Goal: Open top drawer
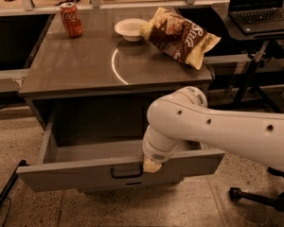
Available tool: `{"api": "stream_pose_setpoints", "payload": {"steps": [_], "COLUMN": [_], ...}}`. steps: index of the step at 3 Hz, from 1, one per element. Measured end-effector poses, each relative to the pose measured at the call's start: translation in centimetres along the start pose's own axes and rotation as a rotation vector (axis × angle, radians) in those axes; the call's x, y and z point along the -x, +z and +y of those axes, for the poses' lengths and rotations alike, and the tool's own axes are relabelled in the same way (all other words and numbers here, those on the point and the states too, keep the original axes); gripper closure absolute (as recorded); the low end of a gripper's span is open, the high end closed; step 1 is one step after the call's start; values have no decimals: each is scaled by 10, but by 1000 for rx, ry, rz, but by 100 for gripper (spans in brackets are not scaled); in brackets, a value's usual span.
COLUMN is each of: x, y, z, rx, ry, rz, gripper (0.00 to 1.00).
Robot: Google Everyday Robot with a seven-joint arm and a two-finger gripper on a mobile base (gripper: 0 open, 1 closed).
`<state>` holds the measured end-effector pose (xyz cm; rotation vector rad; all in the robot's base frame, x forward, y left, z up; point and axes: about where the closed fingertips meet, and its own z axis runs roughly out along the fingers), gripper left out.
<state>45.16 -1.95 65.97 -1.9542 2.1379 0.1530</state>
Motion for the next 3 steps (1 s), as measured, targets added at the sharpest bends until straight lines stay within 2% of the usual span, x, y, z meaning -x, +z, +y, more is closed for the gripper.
{"api": "stream_pose_setpoints", "payload": {"steps": [1, 2, 3], "x": [0, 1, 2], "y": [-11, -46, -95], "z": [-6, -18, -32], "rx": [-5, -28, -61], "ry": [-16, -41, -69], "rz": [-3, 14, 37], "gripper": [12, 0, 0]}}
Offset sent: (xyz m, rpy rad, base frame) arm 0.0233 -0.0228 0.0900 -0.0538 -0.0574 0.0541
